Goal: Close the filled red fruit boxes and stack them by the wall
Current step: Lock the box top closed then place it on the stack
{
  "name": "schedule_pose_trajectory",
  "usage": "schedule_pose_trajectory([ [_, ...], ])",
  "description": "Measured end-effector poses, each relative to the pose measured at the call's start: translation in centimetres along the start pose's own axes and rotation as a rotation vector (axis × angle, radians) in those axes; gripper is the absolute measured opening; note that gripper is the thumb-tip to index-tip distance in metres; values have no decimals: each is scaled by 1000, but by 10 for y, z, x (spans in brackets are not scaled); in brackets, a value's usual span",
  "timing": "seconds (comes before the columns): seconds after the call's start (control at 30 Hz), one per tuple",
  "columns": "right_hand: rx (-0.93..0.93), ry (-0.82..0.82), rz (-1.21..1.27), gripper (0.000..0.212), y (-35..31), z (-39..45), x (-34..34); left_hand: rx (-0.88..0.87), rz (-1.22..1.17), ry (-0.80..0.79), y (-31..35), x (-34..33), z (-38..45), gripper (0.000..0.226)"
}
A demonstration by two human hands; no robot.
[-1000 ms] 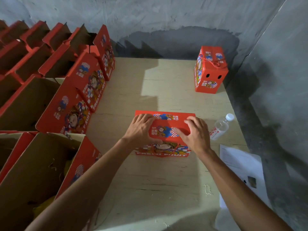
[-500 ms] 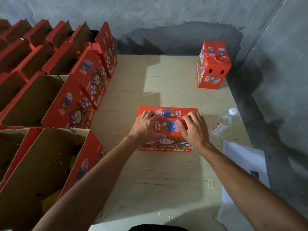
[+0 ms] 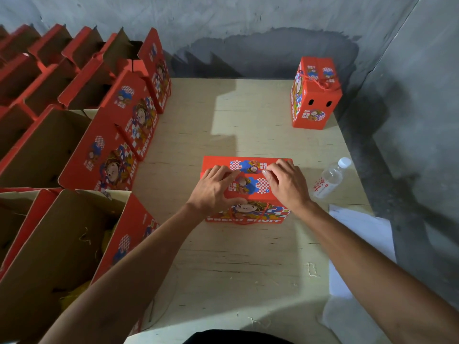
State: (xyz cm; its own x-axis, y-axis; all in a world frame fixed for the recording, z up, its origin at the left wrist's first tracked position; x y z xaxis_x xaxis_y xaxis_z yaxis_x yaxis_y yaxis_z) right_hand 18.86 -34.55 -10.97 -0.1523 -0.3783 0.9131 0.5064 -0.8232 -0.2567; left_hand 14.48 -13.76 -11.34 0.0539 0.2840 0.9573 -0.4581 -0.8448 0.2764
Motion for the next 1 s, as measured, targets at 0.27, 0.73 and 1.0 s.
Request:
schedule_pose_trajectory([
  [0.27,-2,-86,36,21,5,5,-5,188,-203,175,-11,5,8,27],
  [0.73,-9,-288,202,38,17,18,-5,390,-357,44,-23,9,27,30],
  [1.0,-152,-11,235,35,24,-4,4,542,-324,172,-53,1,-3,40],
])
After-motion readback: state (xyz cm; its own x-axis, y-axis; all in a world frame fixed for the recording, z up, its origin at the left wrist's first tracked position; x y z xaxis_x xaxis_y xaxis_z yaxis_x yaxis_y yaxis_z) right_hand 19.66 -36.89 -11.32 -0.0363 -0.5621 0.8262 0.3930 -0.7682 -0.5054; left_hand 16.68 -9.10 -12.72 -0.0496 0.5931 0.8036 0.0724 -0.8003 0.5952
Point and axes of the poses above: each hand's wrist, its own z-axis towards the middle knuckle, its own x-axis out of the back of the hand, y = z × x, the point moved 7 cm from there along z, towards the middle knuckle, and after that the axes turned 12 degrees about -y, right-handed, at the moved point
